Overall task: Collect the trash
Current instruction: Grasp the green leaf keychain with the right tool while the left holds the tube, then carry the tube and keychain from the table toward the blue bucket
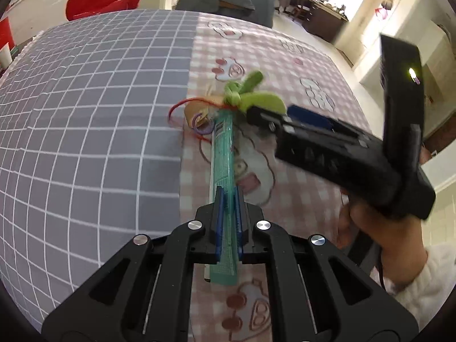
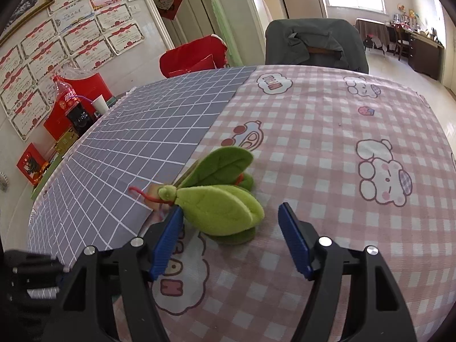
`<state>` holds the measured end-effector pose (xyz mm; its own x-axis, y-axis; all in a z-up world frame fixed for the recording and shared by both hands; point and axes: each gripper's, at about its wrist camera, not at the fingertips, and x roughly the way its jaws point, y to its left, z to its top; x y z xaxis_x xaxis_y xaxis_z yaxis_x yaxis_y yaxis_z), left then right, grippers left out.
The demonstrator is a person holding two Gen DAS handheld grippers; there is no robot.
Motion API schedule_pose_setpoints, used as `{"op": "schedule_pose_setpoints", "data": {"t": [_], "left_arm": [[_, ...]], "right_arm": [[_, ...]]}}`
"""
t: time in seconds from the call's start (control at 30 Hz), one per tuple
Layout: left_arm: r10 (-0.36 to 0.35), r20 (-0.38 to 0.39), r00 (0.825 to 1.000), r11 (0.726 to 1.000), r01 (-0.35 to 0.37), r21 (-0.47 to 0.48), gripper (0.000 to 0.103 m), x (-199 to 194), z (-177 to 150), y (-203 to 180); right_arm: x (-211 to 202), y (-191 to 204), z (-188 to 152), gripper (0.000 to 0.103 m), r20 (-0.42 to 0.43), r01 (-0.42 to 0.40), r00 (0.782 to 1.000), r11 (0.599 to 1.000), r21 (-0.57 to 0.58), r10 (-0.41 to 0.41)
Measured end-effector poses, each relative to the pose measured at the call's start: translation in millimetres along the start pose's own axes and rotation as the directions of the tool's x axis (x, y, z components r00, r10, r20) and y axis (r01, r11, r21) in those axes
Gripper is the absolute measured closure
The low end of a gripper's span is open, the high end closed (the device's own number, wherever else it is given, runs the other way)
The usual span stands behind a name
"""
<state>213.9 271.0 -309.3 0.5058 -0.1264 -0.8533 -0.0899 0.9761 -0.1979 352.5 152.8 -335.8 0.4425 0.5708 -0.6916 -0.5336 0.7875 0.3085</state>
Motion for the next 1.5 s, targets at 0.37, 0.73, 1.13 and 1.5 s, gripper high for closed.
{"op": "schedule_pose_setpoints", "data": {"t": [0.37, 0.73, 1.13, 1.5], "left_arm": [[0.017, -0.013, 1.0, 1.0, -0.017, -0.008, 0.096, -5.1, -7.1, -1.0], [0.117, 0.019, 0.993, 0.992, -0.118, 0.033, 0.096, -28.9, 16.3, -39.2], [0.086, 0.075, 0.994, 0.99, -0.094, 0.104, 0.098, -57.9, 32.1, -111.7], [0.015, 0.09, 0.996, 0.988, -0.029, 0.154, 0.099, -67.1, 30.9, -182.4]], "right_arm": [[-1.1, 9.9, -1.9, 0.095, -0.028, -0.101, 0.994, 0.995, -0.007, 0.101], [-85.5, -6.0, 0.6, 0.097, 0.08, -0.101, 0.993, 0.986, 0.13, 0.091], [-193.4, -57.9, -15.1, 0.097, 0.182, -0.068, 0.983, 0.965, 0.254, 0.021], [-262.1, -102.3, -41.6, 0.097, 0.235, -0.038, 0.971, 0.941, 0.336, -0.045]]}}
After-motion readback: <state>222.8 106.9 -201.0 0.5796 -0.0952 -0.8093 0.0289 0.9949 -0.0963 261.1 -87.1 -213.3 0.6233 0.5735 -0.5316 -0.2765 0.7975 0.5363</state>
